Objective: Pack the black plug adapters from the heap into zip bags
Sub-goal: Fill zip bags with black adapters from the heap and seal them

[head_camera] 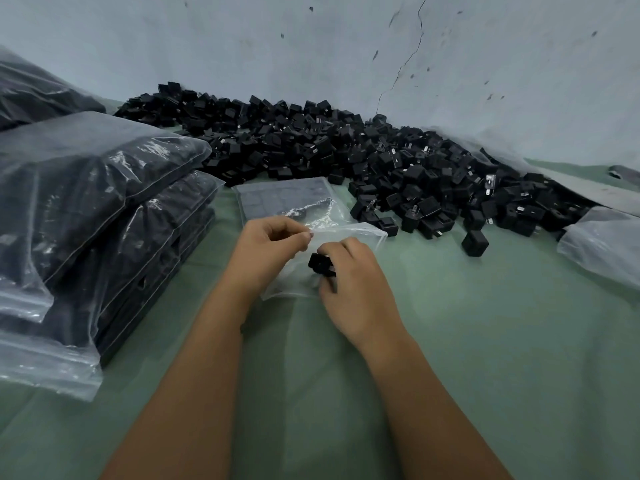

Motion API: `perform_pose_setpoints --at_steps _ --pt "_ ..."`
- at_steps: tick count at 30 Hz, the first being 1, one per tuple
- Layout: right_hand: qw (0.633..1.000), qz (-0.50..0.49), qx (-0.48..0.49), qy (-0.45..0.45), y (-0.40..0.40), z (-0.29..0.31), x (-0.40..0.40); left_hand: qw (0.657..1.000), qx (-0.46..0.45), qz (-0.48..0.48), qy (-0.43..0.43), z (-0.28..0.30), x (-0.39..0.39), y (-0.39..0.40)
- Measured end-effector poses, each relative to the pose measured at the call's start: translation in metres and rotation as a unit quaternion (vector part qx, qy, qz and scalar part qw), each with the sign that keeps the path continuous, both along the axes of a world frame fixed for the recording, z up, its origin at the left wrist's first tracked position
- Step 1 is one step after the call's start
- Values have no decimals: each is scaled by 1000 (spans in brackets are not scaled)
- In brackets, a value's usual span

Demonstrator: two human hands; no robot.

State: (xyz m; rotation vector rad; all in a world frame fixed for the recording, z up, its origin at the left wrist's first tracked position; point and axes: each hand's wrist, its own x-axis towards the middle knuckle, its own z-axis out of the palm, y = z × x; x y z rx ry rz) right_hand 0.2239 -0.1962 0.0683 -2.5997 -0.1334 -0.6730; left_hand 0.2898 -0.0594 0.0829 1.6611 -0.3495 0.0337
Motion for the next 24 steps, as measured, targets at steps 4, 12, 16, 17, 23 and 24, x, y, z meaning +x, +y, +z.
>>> perform_pose_setpoints --at_steps 4,12,16,17,23,24 --pt "1000 -7 -21 15 1 1 0 1000 -6 -31 -5 1 -1 0" --pt "999 -11 -38 19 2 2 0 991 -65 -115 -19 5 -6 0" --pt "996 -50 -69 -17 2 5 -4 987 -68 -138 -42 9 -8 -2" --pt "994 -68 -81 -30 3 7 -5 987 -74 -136 -40 9 -7 -2" --pt "992 -87 -95 1 4 11 -6 985 -75 -155 -15 5 -10 -5" --pt "992 -82 -95 7 4 11 -6 987 -71 -144 -19 5 -9 -3"
